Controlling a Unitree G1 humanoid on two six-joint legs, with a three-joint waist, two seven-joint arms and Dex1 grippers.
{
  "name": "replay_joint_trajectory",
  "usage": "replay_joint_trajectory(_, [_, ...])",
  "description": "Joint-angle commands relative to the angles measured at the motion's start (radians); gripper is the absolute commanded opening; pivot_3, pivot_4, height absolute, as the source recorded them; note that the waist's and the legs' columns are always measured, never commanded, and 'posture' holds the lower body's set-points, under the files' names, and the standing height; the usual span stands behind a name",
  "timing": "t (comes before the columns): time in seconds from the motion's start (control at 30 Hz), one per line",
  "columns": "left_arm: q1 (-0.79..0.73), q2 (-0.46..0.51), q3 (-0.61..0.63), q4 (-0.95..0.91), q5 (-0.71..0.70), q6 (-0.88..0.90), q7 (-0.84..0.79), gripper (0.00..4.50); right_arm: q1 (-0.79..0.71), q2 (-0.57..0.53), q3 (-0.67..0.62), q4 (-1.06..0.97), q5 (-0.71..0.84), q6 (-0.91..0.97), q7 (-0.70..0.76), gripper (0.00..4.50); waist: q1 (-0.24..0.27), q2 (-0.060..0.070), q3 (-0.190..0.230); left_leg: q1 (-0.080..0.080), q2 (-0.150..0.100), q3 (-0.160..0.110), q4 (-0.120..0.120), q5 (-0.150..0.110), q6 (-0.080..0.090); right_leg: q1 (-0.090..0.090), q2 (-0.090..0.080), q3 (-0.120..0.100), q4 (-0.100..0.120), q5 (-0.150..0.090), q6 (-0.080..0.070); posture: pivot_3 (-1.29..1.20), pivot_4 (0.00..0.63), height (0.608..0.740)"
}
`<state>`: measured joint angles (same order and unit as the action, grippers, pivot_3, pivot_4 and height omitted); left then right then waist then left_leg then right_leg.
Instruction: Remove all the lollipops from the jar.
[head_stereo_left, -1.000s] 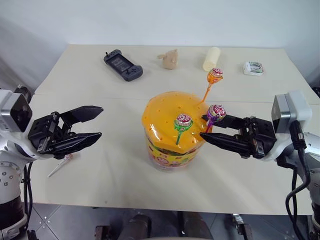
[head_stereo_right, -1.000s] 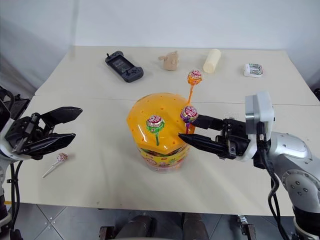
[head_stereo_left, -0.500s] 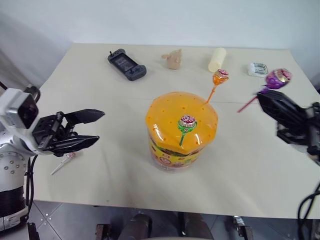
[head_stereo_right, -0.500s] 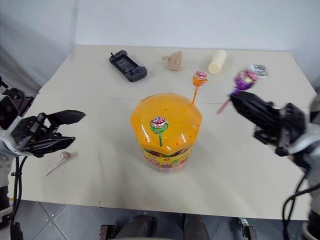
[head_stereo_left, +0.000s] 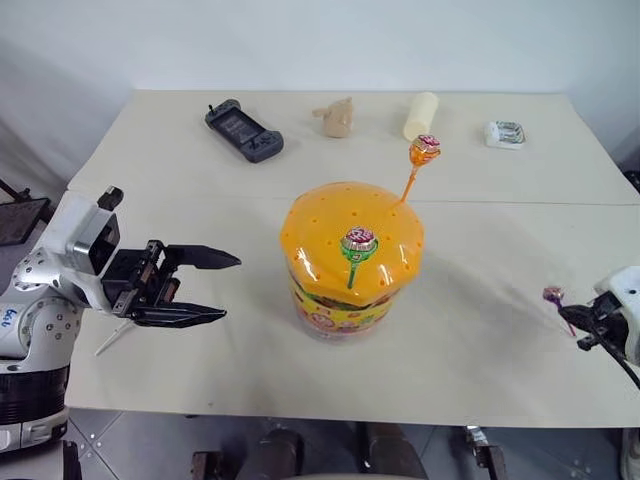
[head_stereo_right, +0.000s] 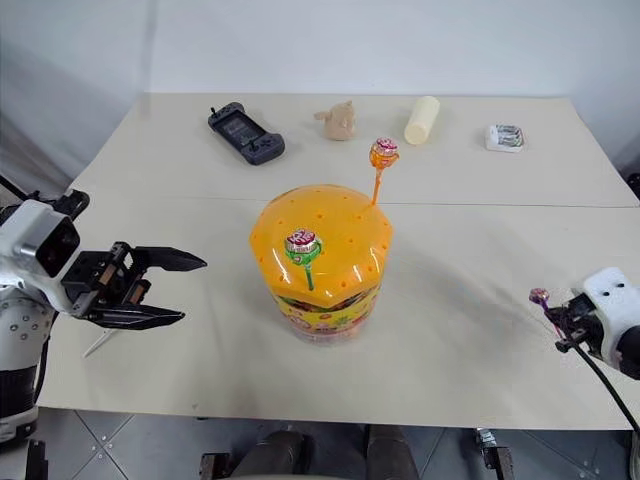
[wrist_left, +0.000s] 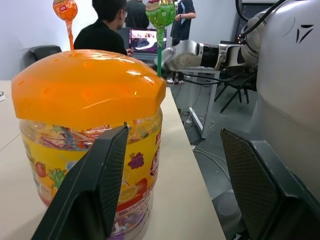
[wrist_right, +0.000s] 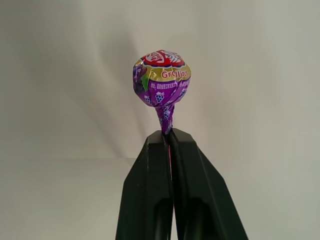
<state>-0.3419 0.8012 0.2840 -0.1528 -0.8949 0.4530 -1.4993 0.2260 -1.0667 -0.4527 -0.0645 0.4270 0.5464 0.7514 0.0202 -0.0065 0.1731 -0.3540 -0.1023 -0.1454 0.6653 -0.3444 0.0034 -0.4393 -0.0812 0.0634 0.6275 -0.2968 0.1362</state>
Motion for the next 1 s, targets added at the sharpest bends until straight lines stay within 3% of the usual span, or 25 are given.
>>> replay_joint_trajectory(0.03, [0.015,0.007,0.021,-0.052,-0.014,-0.004,0.008,3.16,-0.016,0.009,-0.012,0.025,-0.008,-0.003,0.039,1.01,0.0,0.0,0.0,0.0,0.0,0.0,0.0,0.0,0.0,0.0,0.0,0.0,0.0,0.0,0.0,0.0,0.15,0.74])
replay_joint_trajectory(0.13, [0.03,0.004,0.039,-0.073,-0.033,0.009,0.035,3.16,-0.026,0.013,-0.033,0.05,0.0,-0.073,0.121,1.94,0.002,0.0,0.0,0.0,0.0,0.0,0.0,0.0,0.0,0.0,0.0,0.0,0.0,0.0,0.0,0.0,0.15,0.74])
replay_joint_trajectory(0.27, [0.05,-0.028,0.097,-0.093,-0.113,0.053,0.125,3.16,-0.121,0.065,-0.154,0.041,0.187,-0.209,0.358,3.3,-0.002,0.0,0.0,0.0,0.001,0.0,0.0,0.0,0.0,0.001,0.001,0.0,0.0,0.0,0.0,0.0,0.15,0.74])
replay_joint_trajectory(0.4, [0.076,-0.053,0.156,-0.087,-0.15,0.07,0.203,3.16,-0.284,0.086,-0.129,-0.077,0.362,-0.105,0.381,3.3,-0.01,0.001,0.001,0.001,0.003,0.001,0.0,0.0,0.0,0.001,0.002,0.0,0.0,0.001,0.0,0.0,0.15,0.74])
replay_joint_trajectory(0.6, [0.079,-0.093,0.215,-0.054,-0.171,0.064,0.303,3.16,-0.607,0.201,0.044,-0.242,0.555,0.08,0.158,3.3,-0.013,0.001,0.001,0.0,0.007,0.0,0.001,-0.002,-0.003,0.001,0.005,-0.001,-0.001,0.002,-0.003,0.0,0.15,0.74])
replay_joint_trajectory(0.73, [0.097,-0.092,0.216,-0.055,-0.159,0.059,0.301,3.16,-0.771,0.271,0.152,-0.284,0.582,0.165,0.037,3.3,-0.014,0.0,0.001,-0.002,0.007,0.0,0.001,-0.002,-0.003,-0.003,0.004,-0.002,-0.001,0.001,-0.004,0.0,0.15,0.74])
replay_joint_trajectory(0.87, [0.099,-0.089,0.211,-0.064,-0.156,0.054,0.302,3.16,-0.838,0.314,0.22,-0.311,0.609,0.218,0.007,3.3,-0.002,0.0,0.001,-0.004,0.006,0.0,0.001,-0.002,-0.003,-0.005,0.004,-0.004,-0.001,0.002,-0.004,0.0,0.15,0.74])
replay_joint_trajectory(1.0, [0.098,-0.087,0.207,-0.067,-0.145,0.045,0.302,3.16,-0.872,0.36,0.261,-0.316,0.596,0.231,-0.022,2.43,0.0,0.0,0.001,-0.005,0.006,0.0,0.001,-0.002,-0.003,-0.005,0.003,-0.004,-0.001,0.002,-0.004,0.0,0.15,0.74])
